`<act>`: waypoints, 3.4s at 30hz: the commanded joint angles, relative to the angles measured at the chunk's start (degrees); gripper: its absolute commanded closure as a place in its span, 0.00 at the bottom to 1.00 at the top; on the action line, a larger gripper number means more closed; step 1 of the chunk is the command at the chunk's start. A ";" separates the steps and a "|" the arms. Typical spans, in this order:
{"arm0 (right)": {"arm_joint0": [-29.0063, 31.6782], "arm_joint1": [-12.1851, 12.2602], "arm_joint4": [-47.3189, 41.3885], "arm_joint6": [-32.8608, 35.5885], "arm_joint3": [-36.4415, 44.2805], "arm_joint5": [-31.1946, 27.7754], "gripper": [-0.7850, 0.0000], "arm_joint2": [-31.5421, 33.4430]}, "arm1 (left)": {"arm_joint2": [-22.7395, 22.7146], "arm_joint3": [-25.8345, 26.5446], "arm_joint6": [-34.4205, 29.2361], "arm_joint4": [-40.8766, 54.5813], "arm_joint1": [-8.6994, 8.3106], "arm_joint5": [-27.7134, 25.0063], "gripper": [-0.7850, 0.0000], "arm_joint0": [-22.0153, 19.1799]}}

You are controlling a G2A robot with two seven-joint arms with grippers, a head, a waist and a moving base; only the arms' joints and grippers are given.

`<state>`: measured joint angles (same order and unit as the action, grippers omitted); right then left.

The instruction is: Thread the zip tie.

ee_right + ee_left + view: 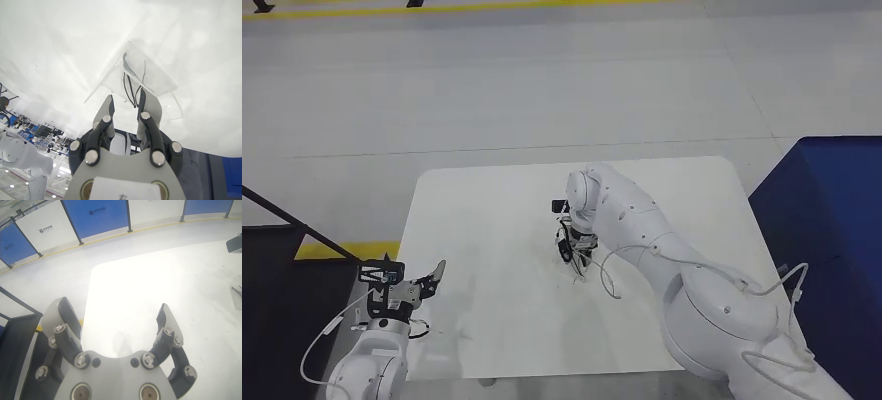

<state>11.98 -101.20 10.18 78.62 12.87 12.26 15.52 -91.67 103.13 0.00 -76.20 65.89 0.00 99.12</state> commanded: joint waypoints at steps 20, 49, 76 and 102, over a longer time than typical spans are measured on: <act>1.47 -3.40 3.36 -0.18 -3.92 0.38 1.00 0.45 | 0.00 0.00 0.00 0.00 0.00 0.00 0.00 0.00; -4.33 1.90 -15.16 9.38 -5.56 -27.63 1.00 11.83 | 0.00 0.00 0.00 0.00 0.00 0.00 0.00 0.00; 0.39 7.52 -25.29 5.46 7.99 -32.32 1.00 18.04 | 0.00 0.00 0.00 0.00 0.00 0.00 0.00 0.00; 14.50 14.85 -42.73 3.68 30.57 -34.24 1.00 29.24 | -2.48 10.86 -51.42 92.76 -0.27 -1.19 0.00 -1.34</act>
<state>25.67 -86.60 -31.33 82.22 42.64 -22.08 44.12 -95.32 114.53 -52.79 3.37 65.35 -2.74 98.25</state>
